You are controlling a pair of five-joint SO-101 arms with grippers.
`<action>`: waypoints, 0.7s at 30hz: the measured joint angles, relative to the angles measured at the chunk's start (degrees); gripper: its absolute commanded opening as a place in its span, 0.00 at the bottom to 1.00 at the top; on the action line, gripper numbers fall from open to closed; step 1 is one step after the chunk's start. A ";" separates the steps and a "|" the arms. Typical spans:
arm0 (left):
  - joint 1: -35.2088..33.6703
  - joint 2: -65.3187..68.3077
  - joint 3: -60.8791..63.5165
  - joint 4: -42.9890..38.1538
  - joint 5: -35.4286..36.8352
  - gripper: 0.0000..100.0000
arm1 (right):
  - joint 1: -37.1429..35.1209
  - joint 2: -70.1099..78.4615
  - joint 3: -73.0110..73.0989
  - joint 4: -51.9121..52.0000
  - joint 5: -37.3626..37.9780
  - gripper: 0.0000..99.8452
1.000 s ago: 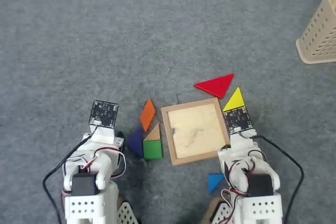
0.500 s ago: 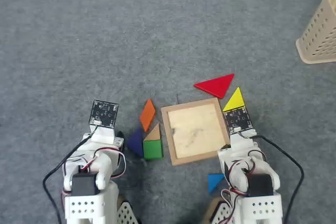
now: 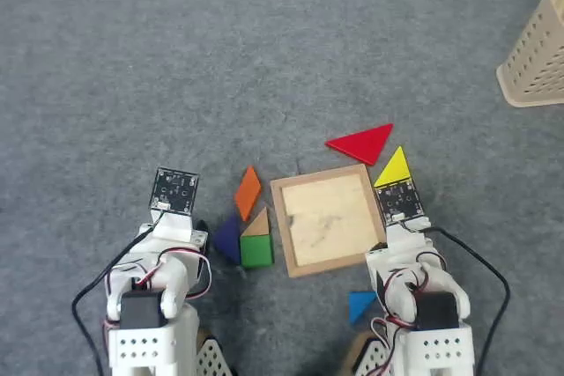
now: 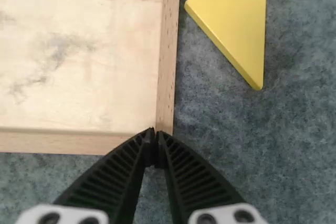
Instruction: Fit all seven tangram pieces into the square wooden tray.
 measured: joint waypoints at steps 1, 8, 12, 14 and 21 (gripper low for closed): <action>0.00 0.00 0.00 0.00 0.00 0.12 | 0.00 0.00 0.00 0.00 0.00 0.01; 0.00 0.00 0.00 0.00 0.00 0.12 | 0.00 0.00 0.00 0.00 0.00 0.01; 0.70 0.00 0.00 0.00 0.00 0.12 | 0.00 0.00 0.00 0.00 0.00 0.01; 0.62 0.00 0.00 0.00 0.00 0.12 | 0.00 0.00 0.00 0.00 0.00 0.01; 0.53 0.00 0.00 -0.62 -0.18 0.12 | -2.55 0.00 0.00 0.00 0.00 0.01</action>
